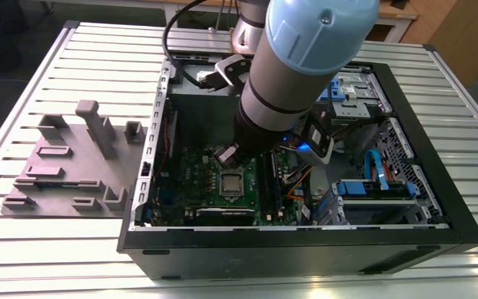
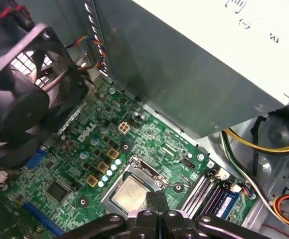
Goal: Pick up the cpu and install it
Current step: 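Install the first cpu locking lever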
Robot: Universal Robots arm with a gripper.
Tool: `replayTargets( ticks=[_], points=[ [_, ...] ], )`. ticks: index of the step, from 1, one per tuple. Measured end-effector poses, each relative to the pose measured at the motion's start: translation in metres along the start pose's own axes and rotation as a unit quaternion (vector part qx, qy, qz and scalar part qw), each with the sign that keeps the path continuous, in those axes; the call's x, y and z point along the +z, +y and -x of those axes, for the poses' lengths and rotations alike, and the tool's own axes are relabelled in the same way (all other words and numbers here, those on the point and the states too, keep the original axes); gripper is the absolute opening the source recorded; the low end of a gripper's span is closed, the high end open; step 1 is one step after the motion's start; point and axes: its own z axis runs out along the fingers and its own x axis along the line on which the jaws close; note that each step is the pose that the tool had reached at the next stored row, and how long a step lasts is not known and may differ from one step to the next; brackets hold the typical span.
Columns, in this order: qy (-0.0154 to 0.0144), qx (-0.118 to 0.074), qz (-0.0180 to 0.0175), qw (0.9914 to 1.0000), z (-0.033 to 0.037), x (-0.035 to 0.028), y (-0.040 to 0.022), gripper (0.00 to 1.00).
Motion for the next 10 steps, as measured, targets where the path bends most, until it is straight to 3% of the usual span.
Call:
replayTargets(
  ticks=[7, 10],
  points=[
    [-0.0016, 0.000, -0.0012, 1.00000, 0.0007, -0.0100, 0.0023, 0.11],
    [-0.0016, 0.000, -0.0014, 1.00000, 0.0022, -0.0101, 0.0015, 0.11]
  ],
)
